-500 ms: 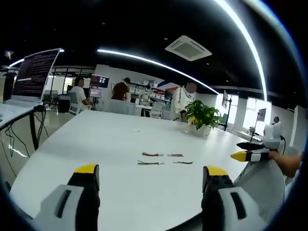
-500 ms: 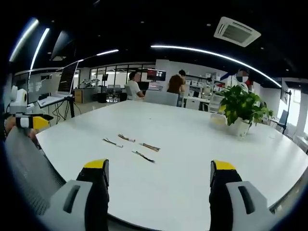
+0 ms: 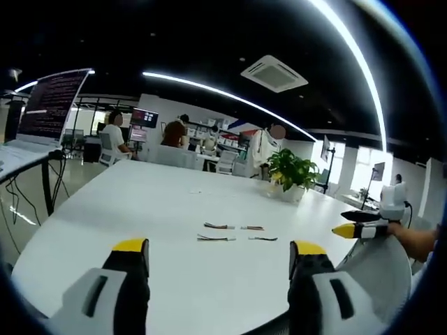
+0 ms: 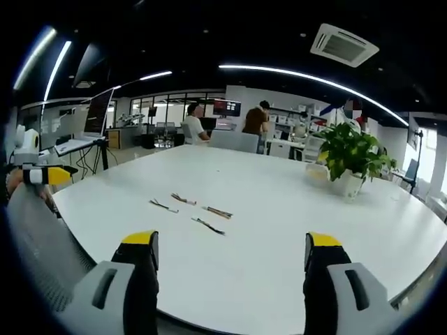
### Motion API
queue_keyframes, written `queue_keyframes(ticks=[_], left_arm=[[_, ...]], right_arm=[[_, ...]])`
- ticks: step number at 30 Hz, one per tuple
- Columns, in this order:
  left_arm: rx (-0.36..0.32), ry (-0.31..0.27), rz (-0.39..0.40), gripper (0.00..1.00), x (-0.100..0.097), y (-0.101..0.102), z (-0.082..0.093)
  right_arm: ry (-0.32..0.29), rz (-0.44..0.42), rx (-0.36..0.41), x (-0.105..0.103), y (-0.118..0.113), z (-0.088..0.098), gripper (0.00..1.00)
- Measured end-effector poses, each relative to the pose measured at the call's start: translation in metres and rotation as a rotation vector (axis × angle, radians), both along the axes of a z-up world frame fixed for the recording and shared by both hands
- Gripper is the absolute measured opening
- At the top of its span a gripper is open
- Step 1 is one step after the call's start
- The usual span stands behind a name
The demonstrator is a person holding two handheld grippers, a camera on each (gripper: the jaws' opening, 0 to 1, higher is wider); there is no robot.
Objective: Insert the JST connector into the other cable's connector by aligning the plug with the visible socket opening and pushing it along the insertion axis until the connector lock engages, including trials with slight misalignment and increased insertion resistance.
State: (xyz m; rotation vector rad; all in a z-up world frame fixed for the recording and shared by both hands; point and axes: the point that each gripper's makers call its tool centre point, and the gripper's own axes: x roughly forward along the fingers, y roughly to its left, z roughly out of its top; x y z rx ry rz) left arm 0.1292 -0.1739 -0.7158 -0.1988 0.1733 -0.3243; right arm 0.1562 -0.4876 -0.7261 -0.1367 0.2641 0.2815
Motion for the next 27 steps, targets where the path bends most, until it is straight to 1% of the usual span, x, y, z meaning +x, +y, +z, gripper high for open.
queue_keyframes(ticks=[21,24,27], left_arm=[[-0.004,0.012,-0.016,0.80,-0.0007,-0.0021,-0.0018],[0.000,0.026,-0.028,0.81,-0.0010,-0.0041,-0.0040],[0.004,0.053,-0.048,0.83,-0.0017,-0.0076,-0.0078]], right_arm=[[0.021,0.009,-0.015,-0.0011,0.0010,-0.0036,0.83],[0.025,0.013,-0.009,-0.0014,0.0019,-0.0042,0.83],[0.031,0.013,-0.001,-0.0013,0.0017,-0.0053,0.82]])
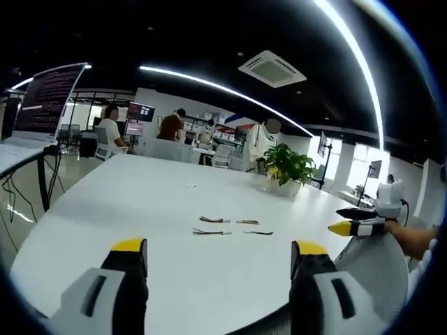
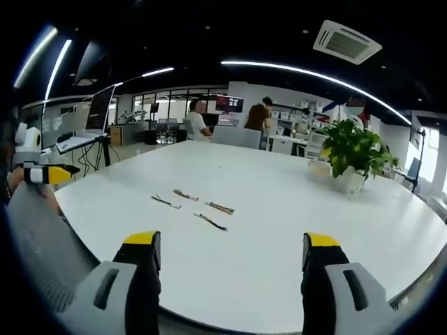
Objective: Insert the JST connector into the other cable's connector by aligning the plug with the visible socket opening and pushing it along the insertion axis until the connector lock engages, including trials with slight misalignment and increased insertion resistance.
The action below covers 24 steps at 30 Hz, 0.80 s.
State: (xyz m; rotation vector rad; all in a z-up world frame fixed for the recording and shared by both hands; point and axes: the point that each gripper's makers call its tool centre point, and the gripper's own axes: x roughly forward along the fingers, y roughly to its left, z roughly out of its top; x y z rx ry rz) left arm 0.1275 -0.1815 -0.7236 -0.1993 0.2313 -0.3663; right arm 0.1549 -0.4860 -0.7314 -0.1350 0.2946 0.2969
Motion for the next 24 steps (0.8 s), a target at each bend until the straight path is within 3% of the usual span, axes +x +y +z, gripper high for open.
queue_keyframes(ticks=[10,13,16,20,24], left_arm=[[0.018,0.045,-0.028,0.89,-0.001,-0.004,-0.007],[-0.012,0.053,-0.115,0.95,-0.005,-0.018,-0.006],[-0.087,0.149,-0.105,0.93,-0.004,-0.014,-0.014],[-0.114,0.115,-0.092,0.97,0.004,-0.008,-0.006],[-0.058,0.113,-0.091,0.99,0.011,-0.002,-0.006]], right_arm=[[0.019,0.001,0.008,-0.001,0.001,-0.002,0.83],[0.019,0.002,0.016,-0.001,0.001,-0.001,0.83],[0.031,0.007,0.009,-0.001,0.002,-0.002,0.84],[0.062,-0.011,0.018,0.001,-0.002,-0.003,0.83],[0.073,-0.019,0.014,0.007,-0.007,0.001,0.84]])
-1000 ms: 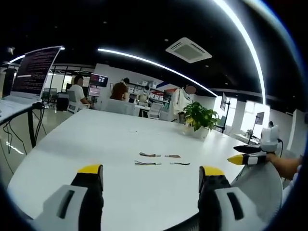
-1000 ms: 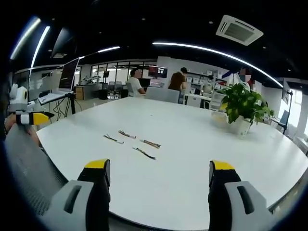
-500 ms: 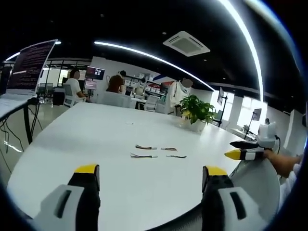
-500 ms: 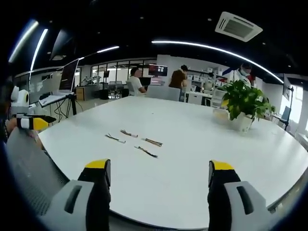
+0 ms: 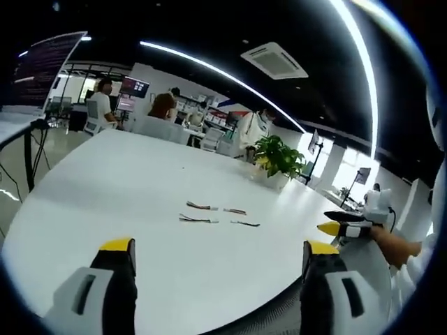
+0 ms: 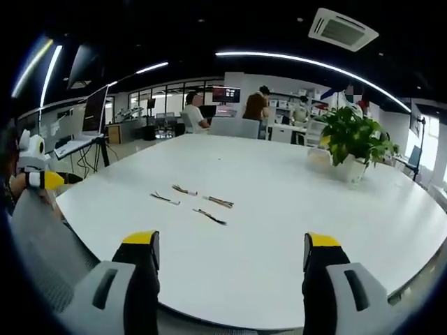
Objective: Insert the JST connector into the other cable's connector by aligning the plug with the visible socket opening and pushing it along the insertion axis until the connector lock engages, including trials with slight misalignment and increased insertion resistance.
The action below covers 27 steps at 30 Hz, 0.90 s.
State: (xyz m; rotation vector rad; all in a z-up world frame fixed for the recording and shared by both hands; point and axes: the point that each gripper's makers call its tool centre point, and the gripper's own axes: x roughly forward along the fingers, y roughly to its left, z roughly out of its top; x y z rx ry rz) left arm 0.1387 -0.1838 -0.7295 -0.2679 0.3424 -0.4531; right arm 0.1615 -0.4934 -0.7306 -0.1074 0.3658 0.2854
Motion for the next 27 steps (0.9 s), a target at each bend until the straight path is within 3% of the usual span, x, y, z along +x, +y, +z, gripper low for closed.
queue_keyframes(ticks=[2,4,5,7,12,18,23,27], left_arm=[[-0.002,-0.013,-0.006,0.99,0.005,0.001,0.005],[-0.089,-0.067,-0.048,0.99,0.011,-0.008,0.021],[-0.109,-0.059,-0.041,0.99,0.014,-0.008,0.022],[-0.091,-0.042,-0.039,0.99,0.021,-0.005,0.021],[0.030,-0.061,-0.068,0.99,0.036,-0.004,0.016],[0.045,-0.041,-0.095,0.99,0.054,-0.006,0.015],[0.096,-0.062,-0.115,0.99,0.077,-0.004,0.020],[0.087,-0.066,-0.126,0.99,0.095,-0.003,0.024]], right_arm=[[-0.011,-0.003,-0.024,0.004,-0.004,0.004,0.84],[-0.029,-0.012,-0.060,0.009,-0.010,0.007,0.85],[-0.022,-0.021,-0.063,0.009,-0.013,0.006,0.85],[0.009,-0.036,-0.071,0.009,-0.020,0.001,0.85],[0.004,-0.040,-0.087,0.017,-0.028,0.006,0.84],[-0.014,-0.042,-0.088,0.033,-0.031,0.016,0.83],[-0.035,-0.011,-0.090,0.051,-0.026,0.023,0.79],[-0.031,0.014,-0.098,0.065,-0.023,0.022,0.78]])
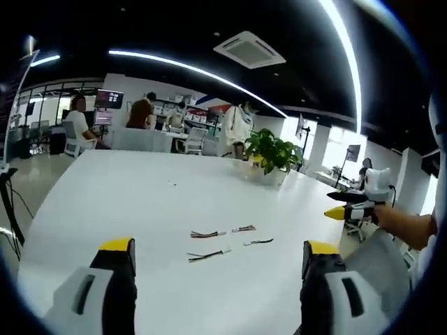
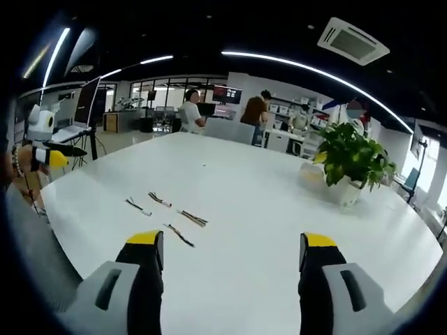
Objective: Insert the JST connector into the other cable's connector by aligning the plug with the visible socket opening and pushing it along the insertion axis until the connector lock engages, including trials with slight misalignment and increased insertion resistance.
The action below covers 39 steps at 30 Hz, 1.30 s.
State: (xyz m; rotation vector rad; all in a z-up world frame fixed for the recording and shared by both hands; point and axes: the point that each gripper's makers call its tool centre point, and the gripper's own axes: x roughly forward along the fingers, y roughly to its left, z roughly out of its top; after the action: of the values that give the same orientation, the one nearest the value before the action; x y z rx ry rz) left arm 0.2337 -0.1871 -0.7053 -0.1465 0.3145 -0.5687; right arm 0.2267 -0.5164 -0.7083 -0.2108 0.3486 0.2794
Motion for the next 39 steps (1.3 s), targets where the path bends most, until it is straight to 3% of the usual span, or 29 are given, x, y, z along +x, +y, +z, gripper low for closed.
queue_keyframes(ticks=[5,10,13,18,22,27,30,33,35,38,39], left_arm=[[0.020,0.000,-0.031,0.99,0.023,-0.004,-0.002],[0.031,0.011,-0.077,0.99,0.047,-0.016,-0.007],[0.049,-0.013,-0.113,0.99,0.058,-0.024,-0.007],[0.073,-0.035,-0.240,0.99,0.066,-0.049,-0.015],[0.109,-0.077,-0.314,0.99,0.075,-0.061,-0.019],[0.077,-0.130,-0.370,0.99,0.084,-0.070,-0.014],[0.061,-0.133,-0.392,0.99,0.093,-0.072,-0.014],[0.115,-0.144,-0.413,0.99,0.104,-0.072,-0.019],[0.107,-0.158,-0.433,0.99,0.109,-0.075,-0.020],[0.092,-0.128,-0.479,0.99,0.114,-0.083,-0.026],[0.086,-0.163,-0.506,0.99,0.114,-0.088,-0.024]], right_arm=[[0.009,0.049,-0.075,0.019,0.005,-0.006,0.76],[0.025,0.085,-0.100,0.036,0.008,-0.013,0.75],[0.025,0.098,-0.106,0.046,0.008,-0.015,0.74],[0.051,0.136,-0.134,0.061,0.010,-0.027,0.73],[0.069,0.175,-0.136,0.073,0.013,-0.034,0.72],[0.065,0.217,-0.138,0.089,0.019,-0.037,0.69],[0.076,0.241,-0.112,0.098,0.025,-0.039,0.68],[0.074,0.268,-0.088,0.108,0.032,-0.041,0.68],[0.082,0.280,-0.086,0.114,0.036,-0.044,0.67],[0.081,0.335,-0.073,0.123,0.045,-0.049,0.65],[0.078,0.356,-0.068,0.124,0.049,-0.049,0.64]])
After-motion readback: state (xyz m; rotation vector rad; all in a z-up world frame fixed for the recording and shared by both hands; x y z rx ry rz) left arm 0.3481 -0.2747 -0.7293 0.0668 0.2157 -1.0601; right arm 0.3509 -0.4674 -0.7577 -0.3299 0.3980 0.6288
